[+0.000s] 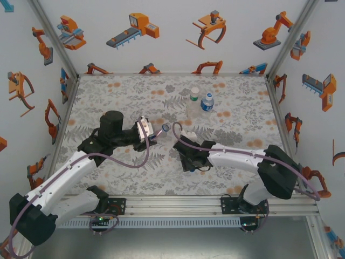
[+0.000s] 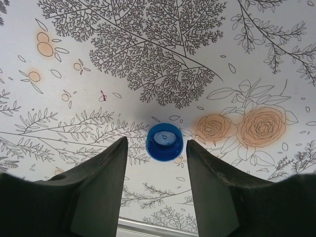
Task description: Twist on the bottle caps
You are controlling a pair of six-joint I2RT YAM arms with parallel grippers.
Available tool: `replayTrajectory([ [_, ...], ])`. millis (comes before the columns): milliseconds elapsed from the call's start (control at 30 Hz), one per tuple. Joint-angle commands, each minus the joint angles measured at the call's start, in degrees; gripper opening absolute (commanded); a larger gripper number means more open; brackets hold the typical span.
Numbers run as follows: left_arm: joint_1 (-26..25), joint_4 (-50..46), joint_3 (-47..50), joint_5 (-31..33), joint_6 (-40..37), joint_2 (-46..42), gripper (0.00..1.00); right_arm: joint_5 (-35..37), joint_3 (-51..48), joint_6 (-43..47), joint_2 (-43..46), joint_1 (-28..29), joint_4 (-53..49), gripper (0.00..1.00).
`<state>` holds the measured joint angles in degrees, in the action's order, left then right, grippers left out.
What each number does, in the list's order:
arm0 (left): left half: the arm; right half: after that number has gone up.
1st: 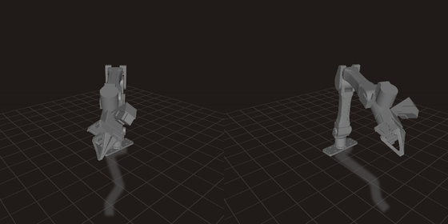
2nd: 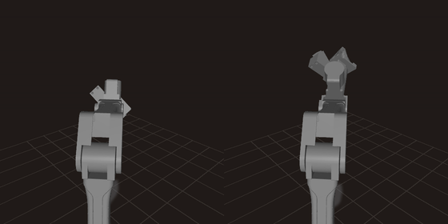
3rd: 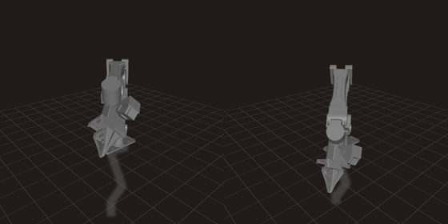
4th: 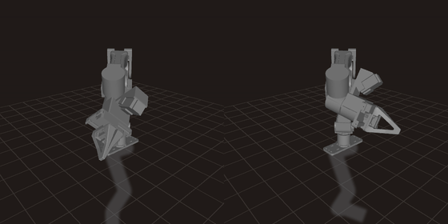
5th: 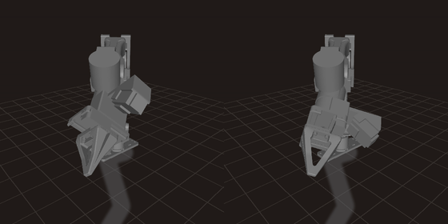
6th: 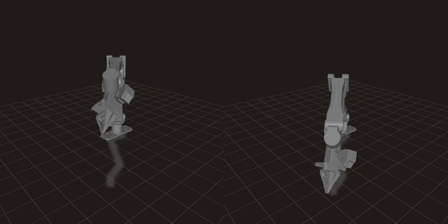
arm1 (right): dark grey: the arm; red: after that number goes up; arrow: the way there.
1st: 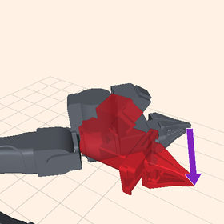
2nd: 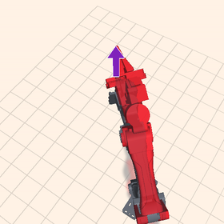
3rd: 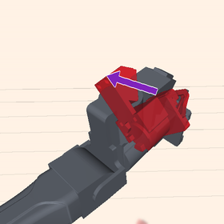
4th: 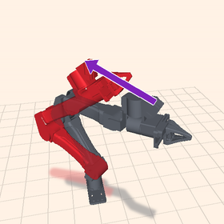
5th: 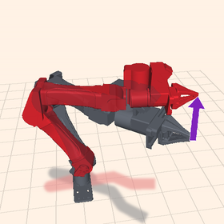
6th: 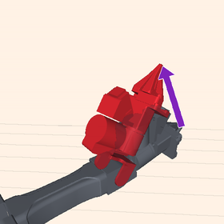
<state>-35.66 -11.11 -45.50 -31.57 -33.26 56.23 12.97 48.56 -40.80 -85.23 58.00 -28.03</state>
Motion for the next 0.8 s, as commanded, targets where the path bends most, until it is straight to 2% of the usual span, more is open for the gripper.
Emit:
replayTrajectory([
  [0,-0.4,1.5,-0.9,-0.3,0.0,0.0,0.00,-0.1,0.7,-1.9,1.6,0.4,-1.9,0.48],
  [767,-0.5,1.1,-1.4,-0.4,0.4,1.0,0.00,-1.1,0.7,-3.0,-0.6,0.4,-1.5,0.47],
])
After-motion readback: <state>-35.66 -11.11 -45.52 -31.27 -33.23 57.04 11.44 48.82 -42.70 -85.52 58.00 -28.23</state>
